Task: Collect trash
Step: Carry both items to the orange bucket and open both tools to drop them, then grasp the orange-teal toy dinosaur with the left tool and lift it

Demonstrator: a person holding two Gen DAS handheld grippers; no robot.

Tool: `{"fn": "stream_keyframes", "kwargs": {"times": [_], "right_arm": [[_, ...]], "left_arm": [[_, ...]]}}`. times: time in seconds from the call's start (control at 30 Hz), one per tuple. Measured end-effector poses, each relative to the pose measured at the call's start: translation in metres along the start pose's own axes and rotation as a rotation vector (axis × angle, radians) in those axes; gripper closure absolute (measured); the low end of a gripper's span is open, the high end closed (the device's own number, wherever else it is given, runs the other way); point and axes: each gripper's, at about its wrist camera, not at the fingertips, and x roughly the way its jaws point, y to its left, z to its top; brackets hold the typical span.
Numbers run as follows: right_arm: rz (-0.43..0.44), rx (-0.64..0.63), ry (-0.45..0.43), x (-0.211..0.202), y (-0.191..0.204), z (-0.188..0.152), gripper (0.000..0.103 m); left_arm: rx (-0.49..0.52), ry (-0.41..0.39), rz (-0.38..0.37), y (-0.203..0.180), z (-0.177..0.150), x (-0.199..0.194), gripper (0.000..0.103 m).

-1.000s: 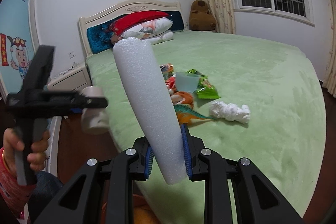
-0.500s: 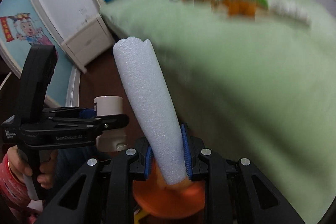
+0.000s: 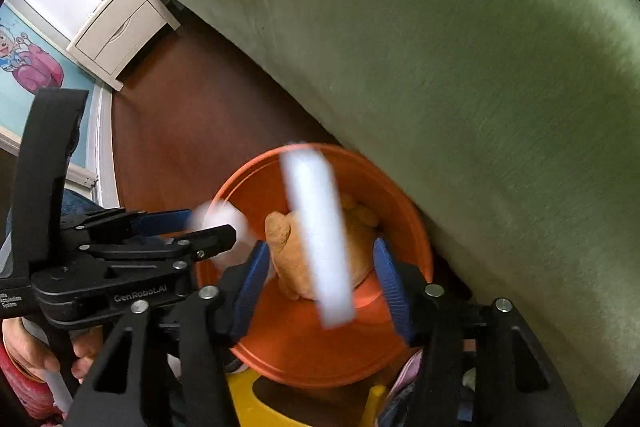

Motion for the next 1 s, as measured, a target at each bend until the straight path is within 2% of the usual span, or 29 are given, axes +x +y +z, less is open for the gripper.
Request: {"fn": "stream_keyframes", "kwargs": {"times": [0.03, 0.17, 0.8, 1.0], "right_arm": [[0.000, 0.002, -0.004, 0.000, -0.001, -0.001, 0.044], [0.003, 0.018, -0.008, 0.005, -0.007, -0.003, 0.044], [-0.001, 0.021, -0.063, -0.019, -0.014, -0.001, 0.044], [-0.001, 0.000, -0.125, -0.045, -0.010, 0.003, 0.044]], "left_arm": [[-0.002, -0.008, 0.002, 0.000, -0.001, 0.001, 0.034], [-0.010, -0.016, -0.003, 0.001, -0.001, 0.001, 0.033], [-0.013, -0.041, 0.002, 0.007, -0.007, -0.009, 0.032], [0.008, -0.090, 0.016, 0.003, -0.004, -0.026, 0.032]]}}
